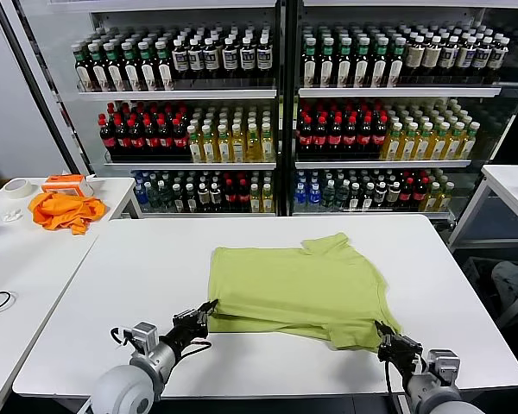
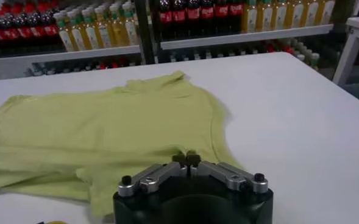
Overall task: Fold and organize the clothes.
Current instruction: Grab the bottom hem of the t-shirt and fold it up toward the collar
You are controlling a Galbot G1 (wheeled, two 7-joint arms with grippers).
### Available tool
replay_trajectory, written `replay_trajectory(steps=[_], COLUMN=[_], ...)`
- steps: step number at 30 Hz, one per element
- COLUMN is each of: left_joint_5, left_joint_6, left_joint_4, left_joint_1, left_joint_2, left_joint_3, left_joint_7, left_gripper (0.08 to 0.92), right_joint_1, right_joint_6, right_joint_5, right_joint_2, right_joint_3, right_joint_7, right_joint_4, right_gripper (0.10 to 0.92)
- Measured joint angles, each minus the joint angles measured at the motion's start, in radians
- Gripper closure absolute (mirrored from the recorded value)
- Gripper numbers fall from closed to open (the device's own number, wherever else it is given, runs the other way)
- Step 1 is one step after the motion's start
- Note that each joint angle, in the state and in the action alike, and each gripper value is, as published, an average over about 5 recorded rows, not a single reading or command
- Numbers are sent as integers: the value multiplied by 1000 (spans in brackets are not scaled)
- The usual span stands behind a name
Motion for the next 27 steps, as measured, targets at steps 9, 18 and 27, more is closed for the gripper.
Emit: replay_trajectory(steps=[9,18,27], left_joint_5=[15,27,43], left_joint_6=[-1,-3,-3], left_joint_4=[86,154,204], left_joint_1=[-78,-146,-189], left_joint_2=[-7,-9,-9], left_joint_3=[31,57,69], left_joint_7=[24,41,45], left_gripper=[920,920,905], right_joint_1=[52,93,133], right_joint_6=[-6,-11,-25], right_joint_5=[-8,-11,-14], right_joint_2=[4,14,24], right_joint_3=[-28,-55,-75], right_joint_7=[-8,-7,-1], right_joint_4=[-38,-71,-106], right_gripper=[920,920,846])
